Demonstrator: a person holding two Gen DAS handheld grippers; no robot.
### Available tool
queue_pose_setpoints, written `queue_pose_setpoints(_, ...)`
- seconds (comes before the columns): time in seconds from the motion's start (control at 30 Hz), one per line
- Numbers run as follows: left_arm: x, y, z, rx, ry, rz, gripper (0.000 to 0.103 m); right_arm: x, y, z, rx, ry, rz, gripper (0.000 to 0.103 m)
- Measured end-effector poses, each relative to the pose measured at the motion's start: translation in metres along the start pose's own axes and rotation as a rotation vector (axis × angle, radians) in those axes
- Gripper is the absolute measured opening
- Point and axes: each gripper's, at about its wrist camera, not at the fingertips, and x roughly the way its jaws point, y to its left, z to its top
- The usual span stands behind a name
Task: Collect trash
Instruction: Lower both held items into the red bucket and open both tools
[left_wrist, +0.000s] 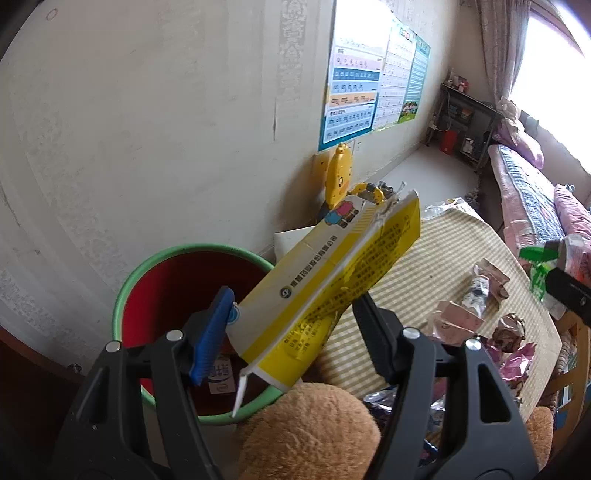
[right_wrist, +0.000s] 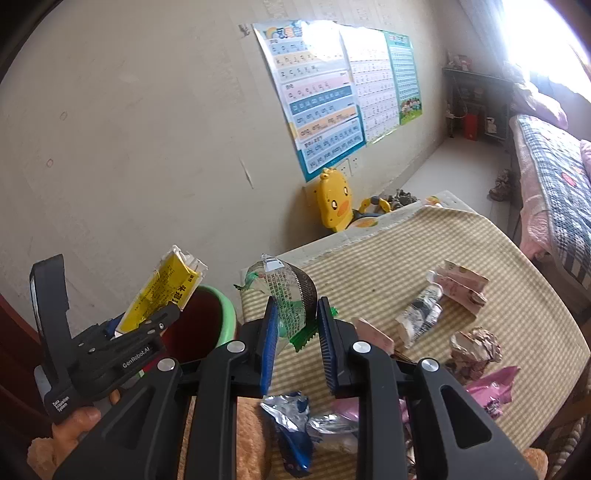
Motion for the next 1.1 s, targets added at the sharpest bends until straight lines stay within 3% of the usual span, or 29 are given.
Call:
queue_pose_setpoints(0.43,0.008,0.043,0.000,-0.054,0.003,0.079,0.064,0.031,0.034,0.015,-0.043,0.033,0.069,0.022)
queue_pose_setpoints(0.87,0.041,0.110,-0.018,-0.138,0.092,0.208,0.064,0.105,0.082,0.014,-0.023,0.204,0.218,0.022)
queue_pose_setpoints(1.1,0.051,0.130,-0.031,-0.167,0.135,0.230,0.065,0.131,0.116,0.008,-0.055,0.265,0.268,0.026)
